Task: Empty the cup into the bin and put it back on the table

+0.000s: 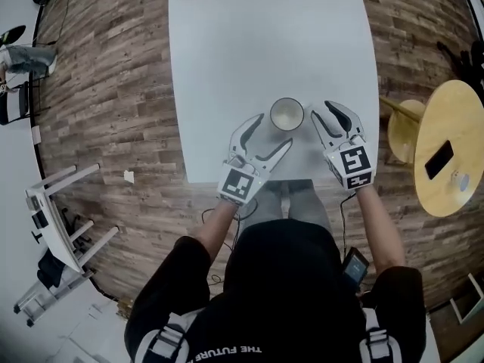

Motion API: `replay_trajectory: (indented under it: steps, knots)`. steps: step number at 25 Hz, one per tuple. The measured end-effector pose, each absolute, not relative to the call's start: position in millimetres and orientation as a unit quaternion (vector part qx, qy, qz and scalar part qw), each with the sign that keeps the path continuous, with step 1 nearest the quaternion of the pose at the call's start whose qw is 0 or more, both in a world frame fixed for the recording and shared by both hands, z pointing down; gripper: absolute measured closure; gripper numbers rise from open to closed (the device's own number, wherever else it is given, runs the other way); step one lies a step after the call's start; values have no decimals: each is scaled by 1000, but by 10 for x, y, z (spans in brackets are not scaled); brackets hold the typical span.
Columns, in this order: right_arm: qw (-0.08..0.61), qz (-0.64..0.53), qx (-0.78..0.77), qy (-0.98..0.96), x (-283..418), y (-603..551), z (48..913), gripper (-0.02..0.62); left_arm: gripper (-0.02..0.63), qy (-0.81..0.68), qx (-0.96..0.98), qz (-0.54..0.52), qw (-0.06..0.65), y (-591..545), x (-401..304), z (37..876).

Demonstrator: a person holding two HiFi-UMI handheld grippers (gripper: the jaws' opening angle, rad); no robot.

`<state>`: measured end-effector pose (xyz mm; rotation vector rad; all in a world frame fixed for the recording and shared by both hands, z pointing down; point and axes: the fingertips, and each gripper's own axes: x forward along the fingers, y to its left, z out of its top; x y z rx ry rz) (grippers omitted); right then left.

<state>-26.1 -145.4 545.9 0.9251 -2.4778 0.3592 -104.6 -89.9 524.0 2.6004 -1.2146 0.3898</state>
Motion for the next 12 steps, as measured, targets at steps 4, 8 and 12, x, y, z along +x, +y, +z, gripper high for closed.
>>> replay_trajectory:
  steps: [4,8,12]
  knots:
    - [242,135,326,-904,-379,-1534,5657,456,264,-404,895,132,134,-1020,-1048,5499]
    - [243,126,314,-909,-511,-1619,5733,456,261,-389,904,125,127,-1120,-1018,5598]
    - [230,139,310,-912,-599,-1733,5793,456,250,-363,917,128,106,-1230,-912,5621]
